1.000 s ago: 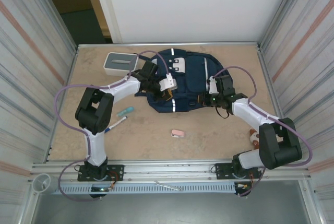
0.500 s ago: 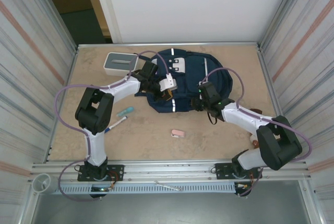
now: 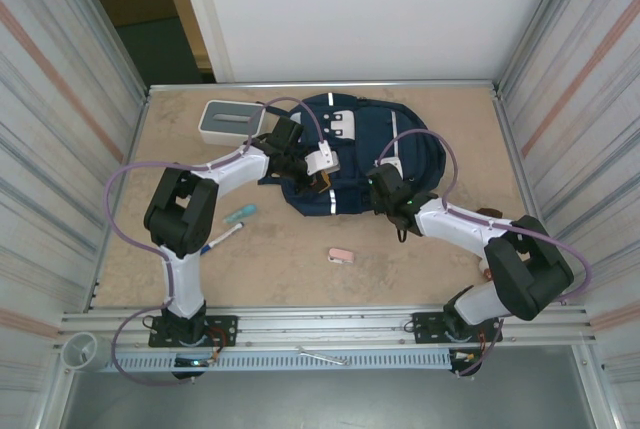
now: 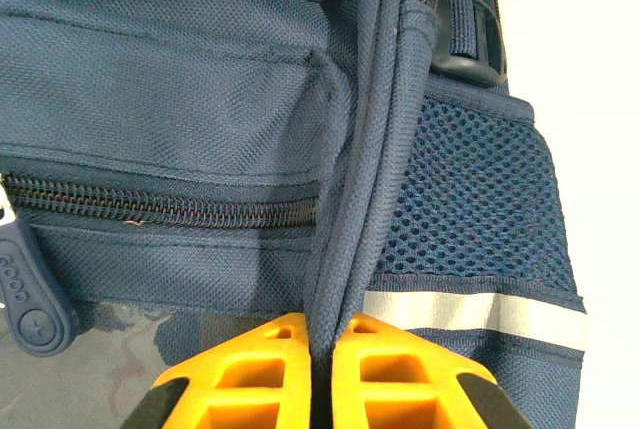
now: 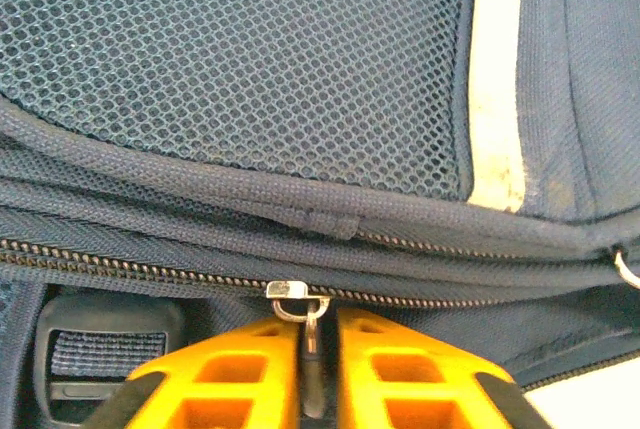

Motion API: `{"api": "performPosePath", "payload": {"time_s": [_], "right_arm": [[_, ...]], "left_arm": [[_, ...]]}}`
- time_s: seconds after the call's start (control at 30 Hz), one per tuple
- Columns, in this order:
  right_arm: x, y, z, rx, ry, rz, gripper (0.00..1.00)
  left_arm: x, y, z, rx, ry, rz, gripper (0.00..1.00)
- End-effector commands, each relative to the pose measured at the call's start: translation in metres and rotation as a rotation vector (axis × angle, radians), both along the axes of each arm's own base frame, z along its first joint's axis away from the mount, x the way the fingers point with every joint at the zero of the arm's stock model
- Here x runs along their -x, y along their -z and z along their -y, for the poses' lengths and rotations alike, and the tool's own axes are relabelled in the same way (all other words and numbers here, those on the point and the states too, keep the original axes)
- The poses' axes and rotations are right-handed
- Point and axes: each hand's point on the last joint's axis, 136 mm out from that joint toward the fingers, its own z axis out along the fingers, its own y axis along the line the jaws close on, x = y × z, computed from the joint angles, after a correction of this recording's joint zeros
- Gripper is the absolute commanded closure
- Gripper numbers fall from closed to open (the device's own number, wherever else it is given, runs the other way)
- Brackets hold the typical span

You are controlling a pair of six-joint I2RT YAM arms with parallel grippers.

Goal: Pack the student bag

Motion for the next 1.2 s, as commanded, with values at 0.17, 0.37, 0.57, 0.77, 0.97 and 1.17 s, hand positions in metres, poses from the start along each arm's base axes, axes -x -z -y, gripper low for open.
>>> {"api": "performPosePath", "payload": {"time_s": [0.17,0.37,0.57,0.77,0.97,1.17], "right_arm": [[-0.002,-0.014,0.01,-0.021,0.001,0.027,1.0],[0.018,-0.012,0.03,-0.247,0.023,-0.093,1.0],[0.027,-0.011,0.043,-0.422,0.051,-0.18,1.0],[0.028,-0.024,0.01,-0.553,-0.09,-0.202,1.0],[0.033,-0.043,-0.011,-0.66,-0.186,-0.205,1.0],[0.038,-0.059,-0.023,-0.718,-0.233,-0.194,1.0]], "left_arm": [[0.004,-0.003,-0.015,-0.051,-0.014,0.02,1.0],[-0.011,-0.008,-0.036,-0.094,-0.058,0.109,1.0],[-0.03,-0.008,-0.057,-0.142,-0.1,0.227,1.0],[-0.006,-0.037,-0.029,-0.081,-0.012,0.333,0.54],[0.025,-0.063,0.022,-0.032,0.119,0.505,0.29],[0.03,-0.049,0.074,-0.091,0.224,0.646,0.28]]}}
